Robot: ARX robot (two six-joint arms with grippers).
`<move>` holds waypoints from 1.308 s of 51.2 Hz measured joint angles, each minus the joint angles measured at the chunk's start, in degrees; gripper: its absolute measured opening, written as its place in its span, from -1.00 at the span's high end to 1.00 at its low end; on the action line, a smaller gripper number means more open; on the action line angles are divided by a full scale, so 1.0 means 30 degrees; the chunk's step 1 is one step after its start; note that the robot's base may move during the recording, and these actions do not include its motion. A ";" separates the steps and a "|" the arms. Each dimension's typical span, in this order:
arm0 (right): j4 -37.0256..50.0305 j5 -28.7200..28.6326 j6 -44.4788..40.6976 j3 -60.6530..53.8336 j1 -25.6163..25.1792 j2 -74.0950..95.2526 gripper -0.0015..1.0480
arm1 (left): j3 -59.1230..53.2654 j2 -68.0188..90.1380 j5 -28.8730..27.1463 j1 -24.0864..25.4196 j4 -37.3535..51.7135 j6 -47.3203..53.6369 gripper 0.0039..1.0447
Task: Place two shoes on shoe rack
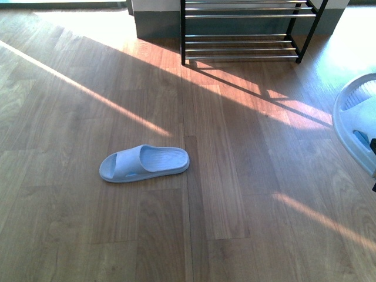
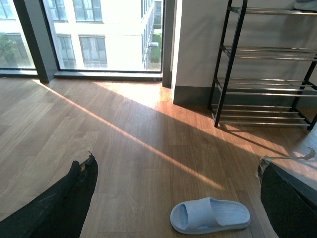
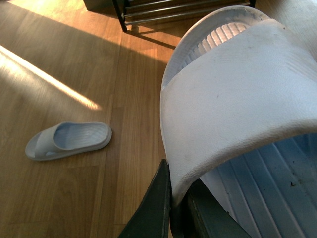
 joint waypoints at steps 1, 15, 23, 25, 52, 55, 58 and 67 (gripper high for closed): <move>0.0000 -0.0015 0.0000 0.0000 0.0044 0.0000 0.97 | 0.0000 0.0000 0.0000 0.0000 -0.0007 0.0000 -0.83; 0.0000 -0.0007 0.0000 -0.0022 0.0058 -0.0029 0.97 | 0.0000 0.0000 0.0015 0.0000 -0.0007 0.0007 -0.83; 0.0000 0.0022 0.0000 -0.0022 0.0044 -0.0029 0.97 | 0.0000 0.0000 0.0080 0.0000 -0.0007 0.0007 -0.83; 0.0000 0.0087 0.0000 -0.0029 0.0007 -0.0029 0.97 | 0.0000 0.0000 0.0080 0.0000 0.0000 0.0007 -0.83; 0.0000 0.0080 0.0000 -0.0022 -0.0015 -0.0029 0.97 | 0.0000 0.0000 0.0066 0.0000 -0.0007 0.0007 -0.83; 0.0000 0.0058 0.0000 -0.0022 -0.0015 -0.0029 0.97 | 0.0000 0.0000 0.0066 0.0000 -0.0007 0.0007 -0.83; 0.0000 0.0066 0.0000 -0.0022 -0.0015 -0.0029 0.97 | 0.0000 0.0000 0.0066 0.0000 -0.0007 0.0007 -0.83; 0.0000 0.0036 0.0000 -0.0022 -0.0015 -0.0029 0.97 | 0.2193 0.7227 -0.8262 -0.2193 -0.3089 -0.5952 -0.83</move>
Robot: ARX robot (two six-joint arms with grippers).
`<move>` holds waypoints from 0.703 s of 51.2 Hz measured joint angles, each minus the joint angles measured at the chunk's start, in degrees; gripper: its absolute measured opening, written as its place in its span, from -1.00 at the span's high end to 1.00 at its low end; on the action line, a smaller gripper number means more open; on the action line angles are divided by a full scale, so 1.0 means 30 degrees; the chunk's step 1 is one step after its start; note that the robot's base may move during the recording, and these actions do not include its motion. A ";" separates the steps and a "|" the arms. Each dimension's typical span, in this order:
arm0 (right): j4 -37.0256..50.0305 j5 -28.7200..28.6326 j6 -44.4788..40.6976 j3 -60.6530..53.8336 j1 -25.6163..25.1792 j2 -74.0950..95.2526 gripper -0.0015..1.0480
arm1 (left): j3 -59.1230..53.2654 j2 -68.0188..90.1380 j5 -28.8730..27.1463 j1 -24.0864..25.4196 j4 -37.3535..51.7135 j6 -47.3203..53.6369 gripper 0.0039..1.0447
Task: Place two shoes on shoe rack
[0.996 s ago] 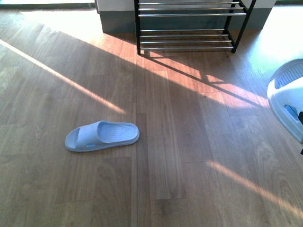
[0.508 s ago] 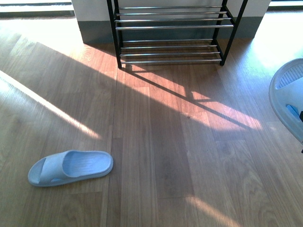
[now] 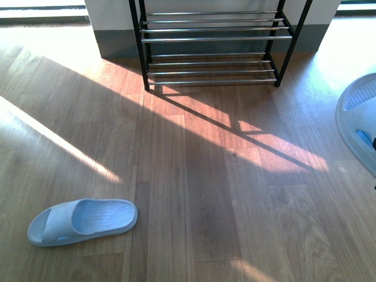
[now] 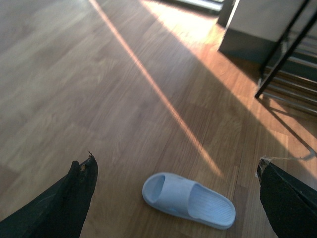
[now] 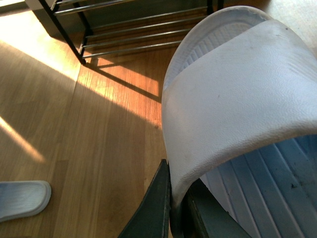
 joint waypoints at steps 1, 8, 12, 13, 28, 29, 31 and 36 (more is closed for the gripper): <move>0.0000 -0.0022 0.0000 0.0000 0.0000 0.0000 0.97 | 0.0051 0.1341 -0.0124 0.0036 0.0627 -0.0838 -0.83; 0.0000 -0.0022 0.0000 0.0000 0.0000 0.0000 0.97 | 0.1253 1.4207 0.1698 0.0102 0.8517 -0.6914 -0.83; 0.0000 -0.0029 0.0000 0.0000 0.0000 0.0000 0.97 | 0.3213 2.2331 0.2251 0.0022 1.2458 -0.9165 -0.83; 0.0000 -0.0029 0.0000 0.0000 0.0000 0.0000 0.97 | 0.3643 2.3860 0.2259 0.0015 1.2947 -0.9398 -0.83; 0.0000 -0.0015 0.0000 0.0000 0.0000 0.0000 0.97 | 1.0724 3.9080 0.2783 0.0146 1.3398 -1.0550 -0.83; 0.0000 -0.0015 0.0000 0.0000 0.0000 0.0000 0.97 | 1.0936 3.9321 0.2827 0.0146 1.3340 -1.0622 -0.83; 0.0000 -0.0015 0.0000 0.0000 0.0000 0.0000 0.97 | 1.1846 4.0319 0.2980 0.0138 1.3049 -1.0958 -0.83; 0.0000 -0.0015 0.0000 0.0000 0.0000 0.0000 0.97 | 1.3070 4.1761 0.3257 0.0087 1.3012 -1.1468 -0.83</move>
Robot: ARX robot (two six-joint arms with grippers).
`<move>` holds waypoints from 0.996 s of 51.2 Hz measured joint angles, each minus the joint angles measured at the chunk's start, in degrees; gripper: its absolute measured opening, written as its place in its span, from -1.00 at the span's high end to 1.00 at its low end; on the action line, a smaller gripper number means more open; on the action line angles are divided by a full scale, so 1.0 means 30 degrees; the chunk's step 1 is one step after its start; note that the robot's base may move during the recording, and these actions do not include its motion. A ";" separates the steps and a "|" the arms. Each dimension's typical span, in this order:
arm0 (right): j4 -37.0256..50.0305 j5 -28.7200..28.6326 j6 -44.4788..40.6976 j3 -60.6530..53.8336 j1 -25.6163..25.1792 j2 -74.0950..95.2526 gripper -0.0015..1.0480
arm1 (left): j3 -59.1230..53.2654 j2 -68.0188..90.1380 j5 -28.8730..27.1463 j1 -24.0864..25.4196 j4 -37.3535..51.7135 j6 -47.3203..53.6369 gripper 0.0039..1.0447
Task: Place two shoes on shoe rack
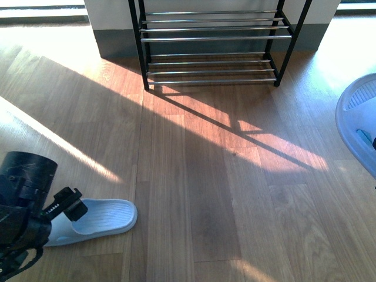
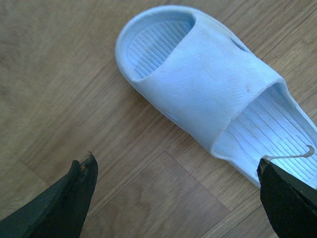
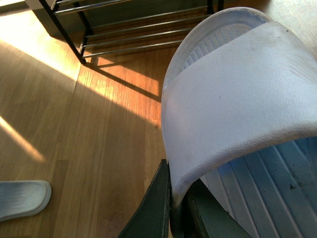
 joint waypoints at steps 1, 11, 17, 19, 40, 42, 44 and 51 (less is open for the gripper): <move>0.0000 0.0000 0.0000 0.0000 0.0000 0.0000 0.97 | 0.0386 0.0430 0.0109 -0.0015 -0.0036 -0.0197 -0.83; 0.0000 0.0000 0.0000 0.0000 0.0000 0.0000 0.97 | 0.3330 0.3555 0.0656 -0.0335 -0.0699 -0.1464 -0.83; 0.0000 0.0000 0.0000 0.0000 0.0000 0.0000 0.97 | 0.4750 0.4838 0.0634 -0.0401 -0.1348 -0.1902 -0.83; 0.0000 0.0000 0.0000 0.0000 0.0000 0.0000 0.97 | 0.5034 0.5034 0.0583 -0.0393 -0.1610 -0.1945 -0.83; 0.0000 0.0000 0.0000 0.0000 0.0000 0.0000 0.97 | 0.6528 0.5901 0.0109 -0.0015 -0.2448 -0.2018 -0.35; 0.0000 0.0000 0.0000 0.0000 0.0000 0.0000 0.97 | 0.6615 0.5960 0.0095 0.0022 -0.2448 -0.2018 -0.24; 0.0000 0.0000 0.0000 0.0000 0.0000 0.0000 0.97 | 0.6659 0.5996 0.0087 0.0051 -0.2455 -0.2018 -0.17; 0.0000 0.0000 0.0000 0.0000 0.0000 0.0000 0.97 | 0.6812 0.6120 0.0073 0.0138 -0.2565 -0.2011 0.27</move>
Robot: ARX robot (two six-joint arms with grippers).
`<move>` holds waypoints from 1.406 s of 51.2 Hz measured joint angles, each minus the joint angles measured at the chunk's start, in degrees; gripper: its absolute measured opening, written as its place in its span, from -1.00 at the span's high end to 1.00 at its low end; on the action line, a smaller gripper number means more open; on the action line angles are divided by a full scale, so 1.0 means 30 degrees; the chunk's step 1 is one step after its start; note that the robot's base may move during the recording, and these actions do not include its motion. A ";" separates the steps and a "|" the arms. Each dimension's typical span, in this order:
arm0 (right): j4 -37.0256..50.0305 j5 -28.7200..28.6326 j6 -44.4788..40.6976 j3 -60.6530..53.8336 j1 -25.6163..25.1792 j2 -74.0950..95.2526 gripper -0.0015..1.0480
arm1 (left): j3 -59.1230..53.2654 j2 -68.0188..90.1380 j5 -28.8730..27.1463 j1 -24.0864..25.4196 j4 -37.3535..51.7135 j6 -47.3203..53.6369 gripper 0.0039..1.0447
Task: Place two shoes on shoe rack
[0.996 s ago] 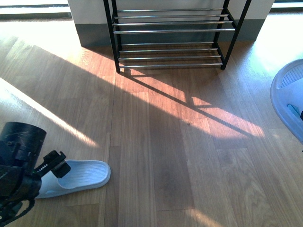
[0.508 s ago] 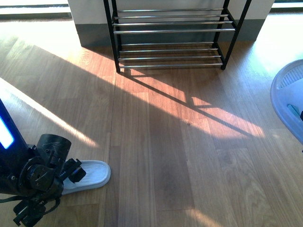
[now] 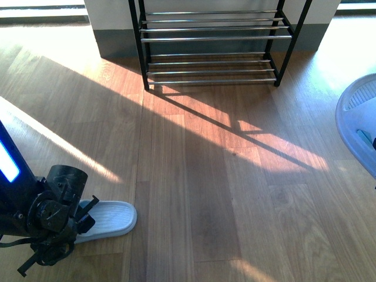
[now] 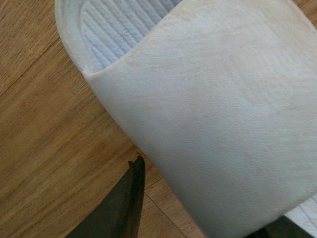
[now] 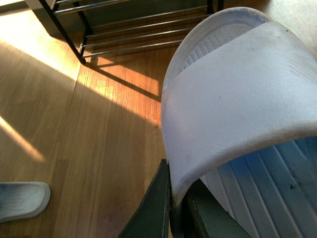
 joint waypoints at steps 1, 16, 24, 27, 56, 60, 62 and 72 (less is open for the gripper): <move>0.0000 0.0000 0.0000 0.0000 0.0000 0.0000 0.97 | 0.0000 0.0000 0.0000 0.0007 0.0000 0.0000 0.31; 0.0000 -0.0007 0.0000 0.0000 0.0000 0.0000 0.97 | -0.1290 -0.1158 -0.0707 0.0291 0.0430 0.1297 0.97; 0.0000 0.0000 0.0000 0.0000 0.0000 0.0000 0.97 | -0.3847 -0.4510 -0.2463 0.0306 0.2550 0.4896 0.97; 0.0000 0.0000 0.0000 0.0000 0.0000 0.0000 0.97 | -0.5428 -0.6921 -0.2616 0.0386 0.3796 0.6783 0.97; 0.0000 0.0000 0.0000 0.0000 0.0000 0.0000 0.97 | -1.6145 -3.1459 -0.3759 -0.0568 -0.1603 2.2411 0.97; 0.0000 0.0000 0.0000 0.0000 0.0000 0.0000 0.97 | -1.6575 -3.5357 -0.4357 -0.1115 -0.4488 2.2586 0.97; 0.0000 0.0000 0.0000 0.0000 0.0000 0.0000 0.97 | -1.6721 -3.6873 -0.4546 -0.1282 -0.5617 2.2586 0.97; 0.0000 -0.0007 0.0000 0.0000 0.0000 0.0000 0.97 | -1.6954 -3.9867 -0.4670 -0.1472 -0.6863 2.2578 0.97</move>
